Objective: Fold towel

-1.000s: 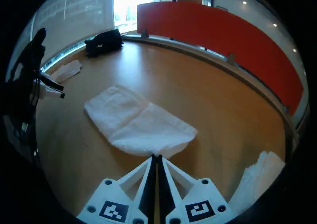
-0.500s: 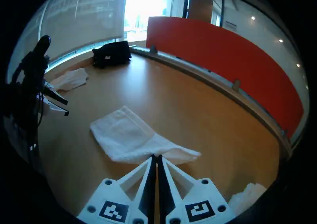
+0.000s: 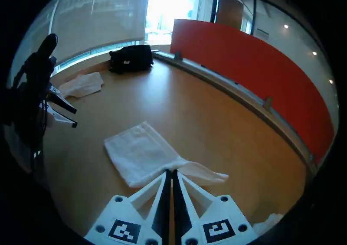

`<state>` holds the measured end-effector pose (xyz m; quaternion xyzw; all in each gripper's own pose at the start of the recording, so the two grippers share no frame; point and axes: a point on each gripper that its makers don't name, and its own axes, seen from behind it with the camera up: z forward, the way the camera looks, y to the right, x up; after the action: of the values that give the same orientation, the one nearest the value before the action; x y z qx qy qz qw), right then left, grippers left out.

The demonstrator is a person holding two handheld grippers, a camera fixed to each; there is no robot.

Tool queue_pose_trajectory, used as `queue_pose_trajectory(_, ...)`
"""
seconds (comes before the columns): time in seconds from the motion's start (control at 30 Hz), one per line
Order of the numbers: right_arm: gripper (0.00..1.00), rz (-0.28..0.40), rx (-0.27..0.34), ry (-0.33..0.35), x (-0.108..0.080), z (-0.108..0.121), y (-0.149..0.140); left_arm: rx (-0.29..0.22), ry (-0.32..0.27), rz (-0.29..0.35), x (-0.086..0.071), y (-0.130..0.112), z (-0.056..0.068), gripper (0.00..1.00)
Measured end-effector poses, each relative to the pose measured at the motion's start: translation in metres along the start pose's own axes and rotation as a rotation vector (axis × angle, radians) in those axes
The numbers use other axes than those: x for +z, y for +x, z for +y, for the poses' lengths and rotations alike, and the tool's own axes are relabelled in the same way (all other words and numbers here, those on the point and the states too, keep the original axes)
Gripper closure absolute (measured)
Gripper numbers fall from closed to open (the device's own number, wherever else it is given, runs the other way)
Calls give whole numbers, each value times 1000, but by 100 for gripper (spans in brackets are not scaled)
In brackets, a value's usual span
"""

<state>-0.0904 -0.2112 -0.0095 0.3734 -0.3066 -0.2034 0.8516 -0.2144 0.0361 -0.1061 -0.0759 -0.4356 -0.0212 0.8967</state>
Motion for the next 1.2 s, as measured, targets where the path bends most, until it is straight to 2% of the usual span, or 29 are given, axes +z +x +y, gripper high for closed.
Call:
queue_pose_trajectory(0.3,97,8,-79,63,23,-24,31,-26,-14,24,-11,1,7,7)
queue_pose_trajectory(0.7,97,-12,-151,147,53,-60,52,-77,-13,40,-18,-6,0,7)
queue_pose_trajectory(0.9,97,-53,-174,212,75,-88,44,-99,-2,45,-20,-10,-6,8)
queue_pose_trajectory(1.07,97,-109,-181,271,102,-116,22,-118,6,47,-23,-14,-9,7)
queue_pose_trajectory(1.2,97,-144,-177,305,114,-131,6,-128,8,46,-24,-17,-10,7)
